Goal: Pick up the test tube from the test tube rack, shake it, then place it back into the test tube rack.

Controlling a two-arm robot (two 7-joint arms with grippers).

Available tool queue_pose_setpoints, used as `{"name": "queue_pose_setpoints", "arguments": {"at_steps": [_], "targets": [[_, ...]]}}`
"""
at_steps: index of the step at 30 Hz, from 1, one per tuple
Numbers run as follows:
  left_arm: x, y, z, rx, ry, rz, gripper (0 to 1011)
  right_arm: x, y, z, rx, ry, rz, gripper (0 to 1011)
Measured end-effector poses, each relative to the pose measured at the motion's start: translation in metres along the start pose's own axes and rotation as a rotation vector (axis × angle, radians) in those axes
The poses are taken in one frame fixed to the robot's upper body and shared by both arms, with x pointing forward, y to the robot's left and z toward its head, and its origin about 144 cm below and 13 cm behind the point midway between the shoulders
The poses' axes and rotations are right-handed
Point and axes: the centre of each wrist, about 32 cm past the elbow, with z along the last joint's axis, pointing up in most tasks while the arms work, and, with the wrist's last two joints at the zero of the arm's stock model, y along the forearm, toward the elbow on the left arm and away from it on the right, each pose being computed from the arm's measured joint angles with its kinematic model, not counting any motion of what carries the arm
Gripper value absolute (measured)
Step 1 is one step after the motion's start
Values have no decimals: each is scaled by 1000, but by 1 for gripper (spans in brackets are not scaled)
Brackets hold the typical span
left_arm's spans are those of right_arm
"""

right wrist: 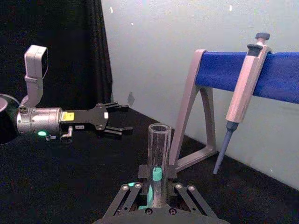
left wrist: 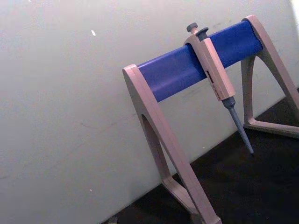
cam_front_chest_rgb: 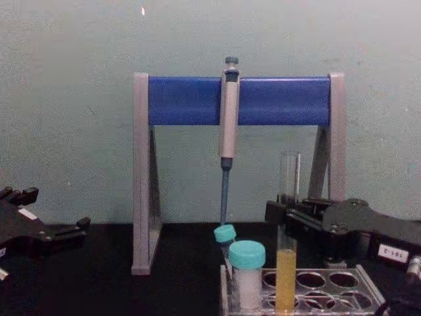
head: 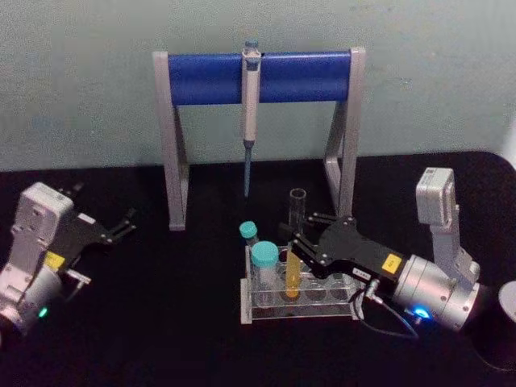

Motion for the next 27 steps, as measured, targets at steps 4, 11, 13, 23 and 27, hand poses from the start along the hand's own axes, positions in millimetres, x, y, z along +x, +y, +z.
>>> {"name": "queue_pose_setpoints", "arguments": {"at_steps": [4,11,13,23,27], "targets": [[0,0,0,0,0,0,1001,0,0,-3,-5,9,-6,235],[0,0,0,0,0,0,1001,0,1,-8,-13,21,-12,235],[0,0,0,0,0,0,1001,-1,1,-9,-15,25,-13,235],[0,0,0,0,0,0,1001,-1,1,-13,-28,38,-18,235],[0,0,0,0,0,0,1001,-1,2,-14,-32,41,-19,235]]}}
